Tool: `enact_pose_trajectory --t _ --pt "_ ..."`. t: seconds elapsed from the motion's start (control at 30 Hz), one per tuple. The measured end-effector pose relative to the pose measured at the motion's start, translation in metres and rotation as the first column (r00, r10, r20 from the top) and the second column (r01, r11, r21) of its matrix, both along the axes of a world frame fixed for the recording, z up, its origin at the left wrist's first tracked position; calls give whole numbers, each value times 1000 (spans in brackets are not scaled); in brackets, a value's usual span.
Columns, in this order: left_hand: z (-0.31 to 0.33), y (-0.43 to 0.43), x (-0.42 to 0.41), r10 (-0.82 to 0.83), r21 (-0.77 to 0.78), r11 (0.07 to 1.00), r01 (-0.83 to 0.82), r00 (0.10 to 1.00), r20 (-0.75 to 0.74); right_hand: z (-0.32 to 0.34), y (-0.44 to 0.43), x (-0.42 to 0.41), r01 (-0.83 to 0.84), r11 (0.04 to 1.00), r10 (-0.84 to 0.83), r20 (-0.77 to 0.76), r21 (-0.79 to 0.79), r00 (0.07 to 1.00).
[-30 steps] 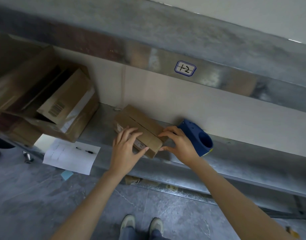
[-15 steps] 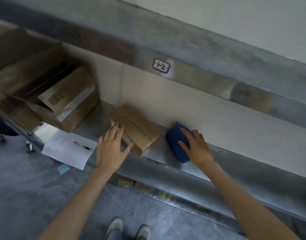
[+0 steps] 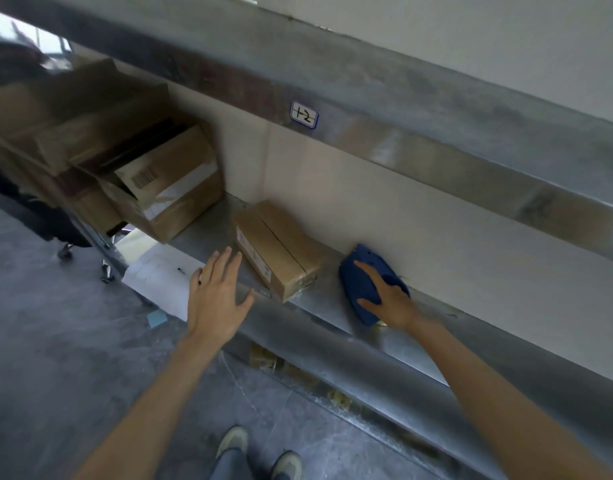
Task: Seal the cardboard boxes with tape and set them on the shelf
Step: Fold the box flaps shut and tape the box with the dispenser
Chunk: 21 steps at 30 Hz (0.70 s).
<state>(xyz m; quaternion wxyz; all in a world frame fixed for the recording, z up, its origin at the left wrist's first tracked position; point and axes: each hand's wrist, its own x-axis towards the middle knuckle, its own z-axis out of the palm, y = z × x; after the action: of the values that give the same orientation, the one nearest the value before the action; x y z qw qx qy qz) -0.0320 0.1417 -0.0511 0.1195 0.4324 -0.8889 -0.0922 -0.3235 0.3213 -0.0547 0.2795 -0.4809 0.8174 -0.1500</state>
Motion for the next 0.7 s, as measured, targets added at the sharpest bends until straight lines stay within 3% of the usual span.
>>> enact_pose_trajectory --t 0.17,0.3,0.53,0.7 --pt "6 5 5 23 43 999 -22 1000 -19 13 -13 -12 7 999 -15 219 38 976" --pt "9 2 10 19 45 999 -18 999 -38 21 -20 -26 1 997 -23 274 80 961" --pt "15 -2 8 -25 65 997 30 997 -76 20 -21 -22 2 992 -15 111 123 994" --pt "24 -4 3 -88 85 991 102 983 -162 35 -14 -1 93 995 -94 -28 -30 995"
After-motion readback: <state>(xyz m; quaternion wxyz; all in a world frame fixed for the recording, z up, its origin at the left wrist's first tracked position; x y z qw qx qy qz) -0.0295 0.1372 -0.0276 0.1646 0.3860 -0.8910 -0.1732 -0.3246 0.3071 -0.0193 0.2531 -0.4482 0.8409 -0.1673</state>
